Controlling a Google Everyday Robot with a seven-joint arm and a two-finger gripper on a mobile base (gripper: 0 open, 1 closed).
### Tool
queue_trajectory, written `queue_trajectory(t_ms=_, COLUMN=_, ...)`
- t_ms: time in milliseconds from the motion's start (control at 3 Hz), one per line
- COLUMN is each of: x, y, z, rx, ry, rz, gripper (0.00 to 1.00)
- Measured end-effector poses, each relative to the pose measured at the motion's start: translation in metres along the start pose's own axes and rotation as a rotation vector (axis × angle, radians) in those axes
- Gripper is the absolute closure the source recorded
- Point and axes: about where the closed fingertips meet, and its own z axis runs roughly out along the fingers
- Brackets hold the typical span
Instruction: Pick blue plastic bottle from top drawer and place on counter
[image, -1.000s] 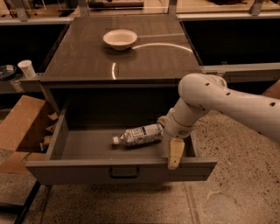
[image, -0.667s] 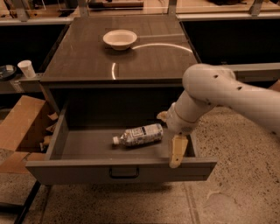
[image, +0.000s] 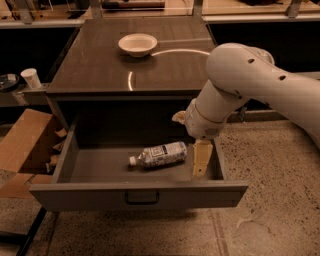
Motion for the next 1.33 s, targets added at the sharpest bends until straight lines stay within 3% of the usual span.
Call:
queue_trajectory(t_ms=333, x=0.002, y=-0.027, z=0.015, rx=0.041, ry=0.018, rz=-0.046, gripper=0.00)
queue_trajectory(t_ms=667, x=0.012, y=-0.044, z=0.036, rx=0.055, ry=0.027, rz=-0.054, gripper=0.00)
queue_trajectory(t_ms=1333, x=0.041, y=-0.072, z=0.081, rx=0.035, ry=0.049, rz=-0.031, gripper=0.00)
